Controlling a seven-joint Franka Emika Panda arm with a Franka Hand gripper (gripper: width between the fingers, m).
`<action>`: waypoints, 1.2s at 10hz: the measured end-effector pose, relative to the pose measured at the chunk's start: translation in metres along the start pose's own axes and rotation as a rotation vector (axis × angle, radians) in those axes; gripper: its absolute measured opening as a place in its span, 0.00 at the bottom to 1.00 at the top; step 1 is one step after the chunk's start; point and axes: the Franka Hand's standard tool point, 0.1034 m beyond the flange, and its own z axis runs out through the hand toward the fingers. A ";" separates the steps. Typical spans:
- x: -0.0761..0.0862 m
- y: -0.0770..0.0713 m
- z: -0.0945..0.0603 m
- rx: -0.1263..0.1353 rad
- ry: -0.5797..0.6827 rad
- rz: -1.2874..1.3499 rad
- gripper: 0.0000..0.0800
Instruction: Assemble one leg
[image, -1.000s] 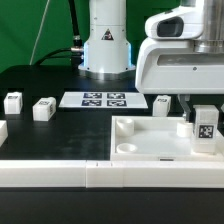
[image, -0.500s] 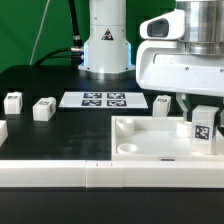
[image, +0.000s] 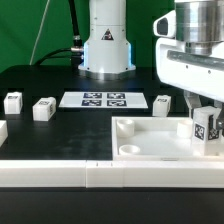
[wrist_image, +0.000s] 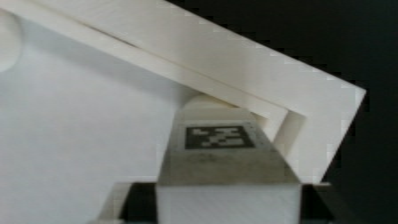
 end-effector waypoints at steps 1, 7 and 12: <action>0.001 -0.001 0.000 0.027 0.003 0.179 0.36; 0.000 -0.002 0.000 0.040 -0.002 0.637 0.37; -0.001 -0.001 0.001 0.035 0.003 0.274 0.78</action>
Offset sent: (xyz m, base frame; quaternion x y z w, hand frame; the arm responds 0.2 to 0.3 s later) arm -0.0041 -0.0036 -0.0046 0.0062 0.0244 0.2880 0.9573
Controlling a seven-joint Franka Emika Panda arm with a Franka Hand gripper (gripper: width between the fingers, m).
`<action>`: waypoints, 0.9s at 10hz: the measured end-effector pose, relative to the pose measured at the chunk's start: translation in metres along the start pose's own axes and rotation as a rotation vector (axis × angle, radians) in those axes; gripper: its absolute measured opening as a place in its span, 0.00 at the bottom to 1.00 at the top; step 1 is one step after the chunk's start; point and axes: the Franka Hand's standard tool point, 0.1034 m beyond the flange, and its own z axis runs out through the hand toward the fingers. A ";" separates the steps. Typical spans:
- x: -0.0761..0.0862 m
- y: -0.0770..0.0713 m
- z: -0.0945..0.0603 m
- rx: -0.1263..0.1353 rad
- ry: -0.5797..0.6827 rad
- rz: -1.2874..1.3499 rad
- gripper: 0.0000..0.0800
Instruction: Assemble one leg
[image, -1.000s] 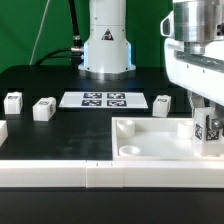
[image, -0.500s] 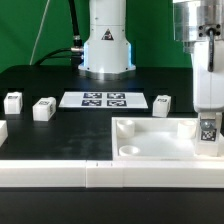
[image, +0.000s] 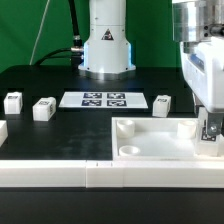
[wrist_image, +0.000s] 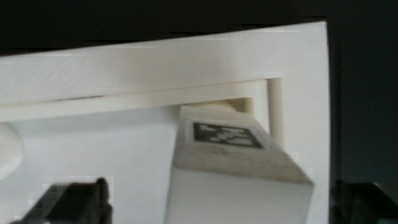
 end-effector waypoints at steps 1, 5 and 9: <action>-0.001 0.000 0.000 -0.001 0.000 -0.113 0.81; -0.006 -0.001 -0.001 -0.033 0.006 -0.568 0.81; -0.001 -0.004 -0.002 -0.046 -0.001 -0.917 0.81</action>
Offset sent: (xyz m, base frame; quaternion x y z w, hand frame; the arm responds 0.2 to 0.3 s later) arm 0.0063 0.0105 0.0031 -0.0336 0.0081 -0.3122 0.9494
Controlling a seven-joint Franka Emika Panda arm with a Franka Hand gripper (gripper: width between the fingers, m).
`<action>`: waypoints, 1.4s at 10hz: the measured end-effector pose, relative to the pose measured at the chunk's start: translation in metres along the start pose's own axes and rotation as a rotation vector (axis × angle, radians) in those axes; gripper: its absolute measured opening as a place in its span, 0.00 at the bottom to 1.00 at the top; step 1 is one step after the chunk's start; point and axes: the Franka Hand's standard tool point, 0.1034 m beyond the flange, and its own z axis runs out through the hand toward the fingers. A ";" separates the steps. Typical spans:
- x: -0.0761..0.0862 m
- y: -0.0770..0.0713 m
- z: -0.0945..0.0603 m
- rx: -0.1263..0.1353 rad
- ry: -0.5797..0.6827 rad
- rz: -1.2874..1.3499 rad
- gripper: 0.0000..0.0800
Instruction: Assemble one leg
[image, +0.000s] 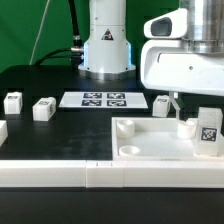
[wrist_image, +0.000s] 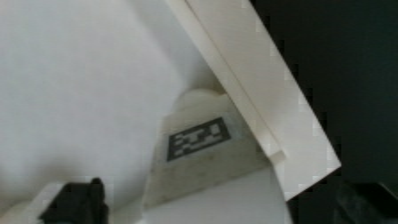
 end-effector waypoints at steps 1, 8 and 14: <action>0.000 0.000 0.000 0.000 0.001 -0.090 0.81; 0.002 0.002 0.000 -0.001 0.002 -0.247 0.36; 0.002 0.002 0.000 0.003 0.010 0.083 0.36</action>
Offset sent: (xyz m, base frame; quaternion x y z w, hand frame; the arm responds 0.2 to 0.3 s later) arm 0.0000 0.0000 0.0000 0.0000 0.0000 -0.1593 0.9872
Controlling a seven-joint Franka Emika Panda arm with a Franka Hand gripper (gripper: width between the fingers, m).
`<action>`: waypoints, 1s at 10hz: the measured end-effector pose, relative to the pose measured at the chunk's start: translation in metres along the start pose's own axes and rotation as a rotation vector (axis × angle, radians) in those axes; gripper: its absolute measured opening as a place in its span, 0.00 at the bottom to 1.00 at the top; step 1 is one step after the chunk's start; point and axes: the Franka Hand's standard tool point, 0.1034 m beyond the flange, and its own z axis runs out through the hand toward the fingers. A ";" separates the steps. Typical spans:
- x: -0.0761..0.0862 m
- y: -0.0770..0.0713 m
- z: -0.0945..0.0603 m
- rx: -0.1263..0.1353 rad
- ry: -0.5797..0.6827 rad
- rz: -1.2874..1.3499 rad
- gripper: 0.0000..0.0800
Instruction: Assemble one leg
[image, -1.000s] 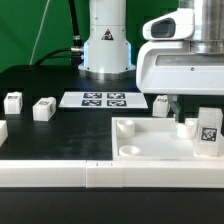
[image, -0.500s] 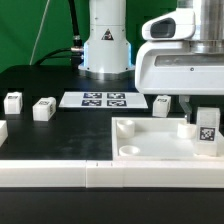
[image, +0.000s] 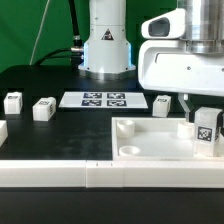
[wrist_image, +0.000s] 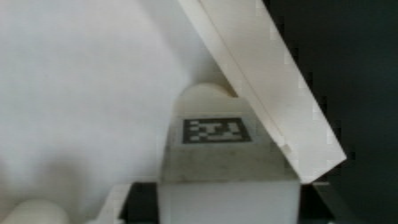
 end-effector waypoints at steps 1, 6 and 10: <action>0.000 0.000 0.000 -0.002 0.004 0.153 0.36; 0.001 0.002 0.000 0.030 0.009 0.732 0.37; -0.002 0.000 0.000 0.034 0.000 1.156 0.37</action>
Offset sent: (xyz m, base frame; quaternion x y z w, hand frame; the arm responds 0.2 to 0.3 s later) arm -0.0065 -0.0106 -0.0008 0.0157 0.0194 0.3856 0.9223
